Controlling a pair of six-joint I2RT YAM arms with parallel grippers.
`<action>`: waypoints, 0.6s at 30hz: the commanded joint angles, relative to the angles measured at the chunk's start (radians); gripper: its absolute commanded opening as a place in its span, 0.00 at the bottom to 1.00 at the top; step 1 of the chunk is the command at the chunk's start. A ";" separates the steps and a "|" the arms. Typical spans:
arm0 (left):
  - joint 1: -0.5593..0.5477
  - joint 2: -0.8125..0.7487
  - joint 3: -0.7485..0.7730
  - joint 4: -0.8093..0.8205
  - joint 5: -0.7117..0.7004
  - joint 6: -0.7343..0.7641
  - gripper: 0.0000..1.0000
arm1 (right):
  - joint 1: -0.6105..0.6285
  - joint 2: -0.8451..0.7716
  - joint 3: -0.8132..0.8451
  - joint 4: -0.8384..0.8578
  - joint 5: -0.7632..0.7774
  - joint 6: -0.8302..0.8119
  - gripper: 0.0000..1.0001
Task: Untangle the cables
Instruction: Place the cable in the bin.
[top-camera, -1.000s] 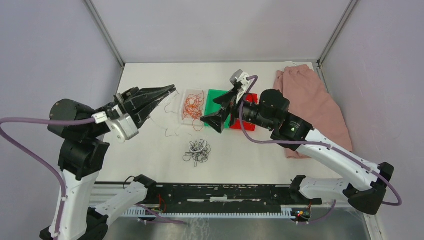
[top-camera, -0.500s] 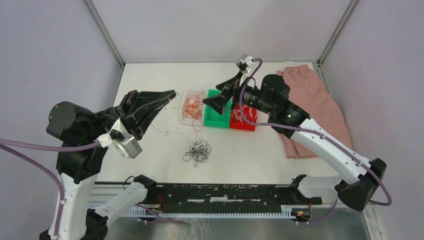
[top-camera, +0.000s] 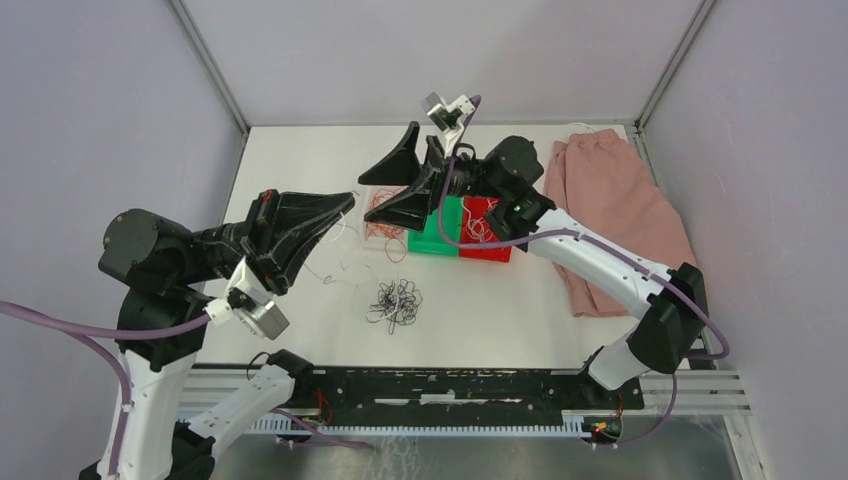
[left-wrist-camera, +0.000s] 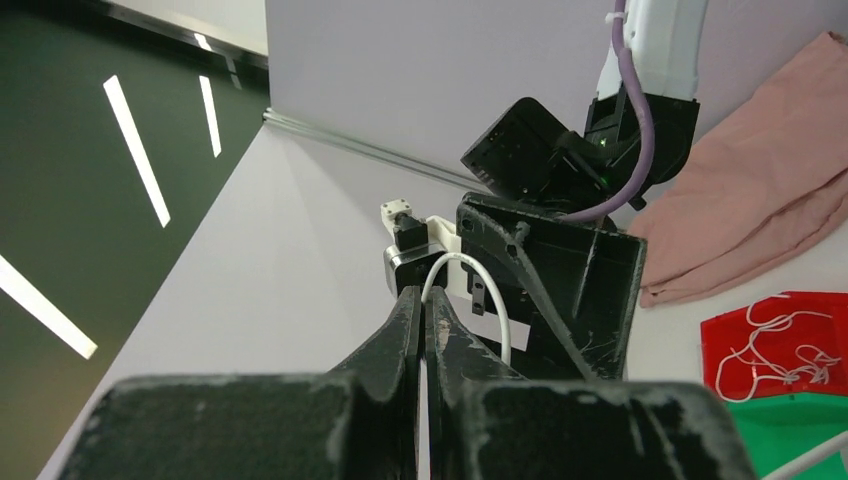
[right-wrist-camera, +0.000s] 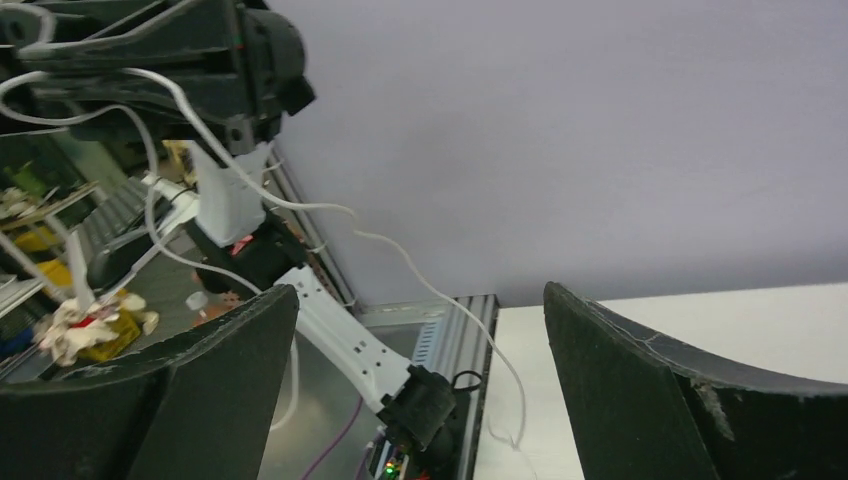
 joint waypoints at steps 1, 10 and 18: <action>0.000 0.002 -0.003 0.009 0.040 0.121 0.03 | 0.076 -0.004 0.096 0.046 -0.121 -0.037 1.00; 0.001 0.005 -0.009 0.014 0.030 0.157 0.03 | 0.151 0.014 0.089 0.125 -0.137 0.022 1.00; 0.002 -0.001 -0.052 0.062 -0.026 0.200 0.03 | 0.228 -0.068 0.076 -0.188 -0.097 -0.218 1.00</action>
